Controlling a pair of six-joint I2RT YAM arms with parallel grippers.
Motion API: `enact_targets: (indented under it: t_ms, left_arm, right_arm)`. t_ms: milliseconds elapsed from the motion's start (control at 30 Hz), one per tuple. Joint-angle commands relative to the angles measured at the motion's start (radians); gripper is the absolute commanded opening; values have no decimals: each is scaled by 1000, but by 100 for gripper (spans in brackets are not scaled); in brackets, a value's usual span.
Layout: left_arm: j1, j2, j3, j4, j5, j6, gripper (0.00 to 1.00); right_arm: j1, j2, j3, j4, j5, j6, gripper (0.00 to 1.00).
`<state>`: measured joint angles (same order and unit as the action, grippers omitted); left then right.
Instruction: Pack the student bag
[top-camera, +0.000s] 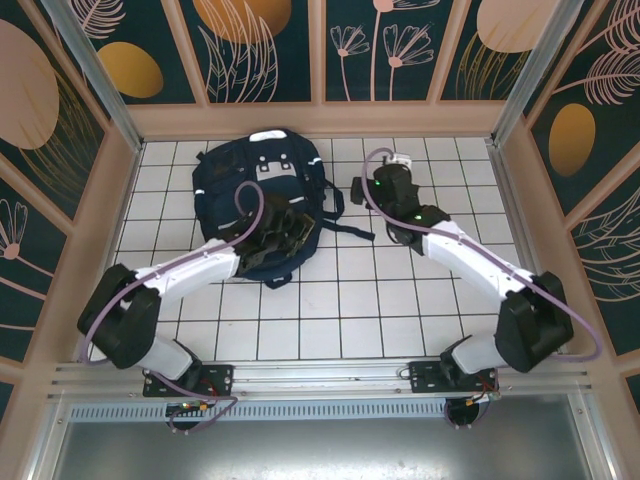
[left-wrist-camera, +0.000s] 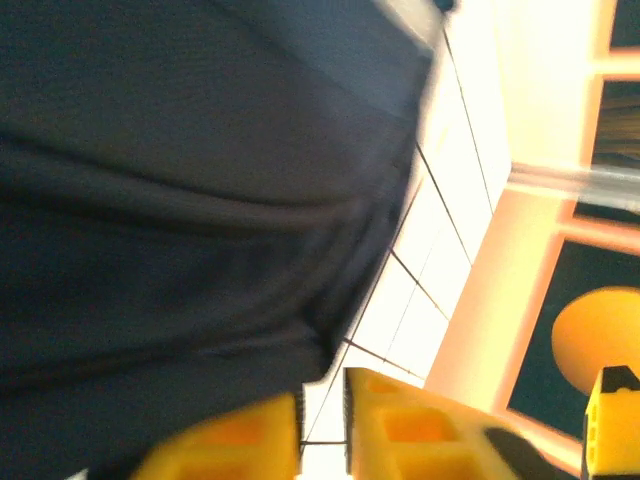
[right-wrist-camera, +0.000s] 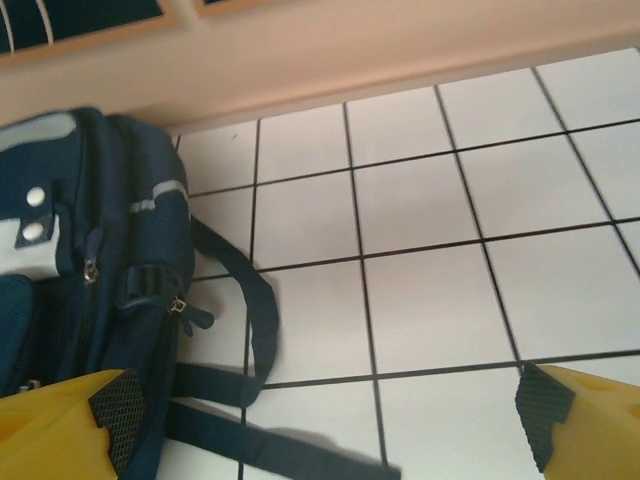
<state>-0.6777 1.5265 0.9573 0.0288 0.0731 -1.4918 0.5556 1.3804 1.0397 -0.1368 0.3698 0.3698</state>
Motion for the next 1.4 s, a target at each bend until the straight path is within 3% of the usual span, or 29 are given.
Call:
enact_targets:
  t_ms: [0,133,233,333,433,567,667,767,933,1100,1267,1367]
  left_arm:
    - [-5,-15,119,32,-27,102,58]
    - [7,-61,202,-167,-155,249,97]
    - [50,-99,248,-331,-241,395,99]
    - [136,-173,225,-446,-367,522,98]
    - [213,-270,147,-478,-577,659,99]
    - [321,-424,-80,-281,-803,942,98]
    - [392,-503,-300,9,-908,1161,99]
    - [479,-500,-486,284,-985,1231,98]
    - [548,-371,-616,611,-870,1283,99]
    - [616,-211,-690,903,-749,1253,99]
    - [676,-106,-708,1115,-540,1273,99]
    - [676,-96,-685,1090,-479,1298,99]
  right_arm:
    - [-51,-93,-68,28,-6,19,99]
    - [-120,-171,-156,102,-83,-18,99]
    - [-157,-263,-269,237,-133,-71,99]
    - [-166,-356,-415,418,-67,-166,99]
    - [-200,-400,-497,480,-23,-220,99]
    - [-292,-381,-535,464,15,-240,99]
    - [-359,-333,-565,504,76,-255,99]
    - [-421,-239,-578,568,125,-271,99]
    - [-490,-55,-584,734,161,-311,99]
    - [-529,38,-612,932,34,-378,99]
    - [-581,78,-657,1014,-105,-378,99]
    - [-610,43,-693,1041,-194,-374,99]
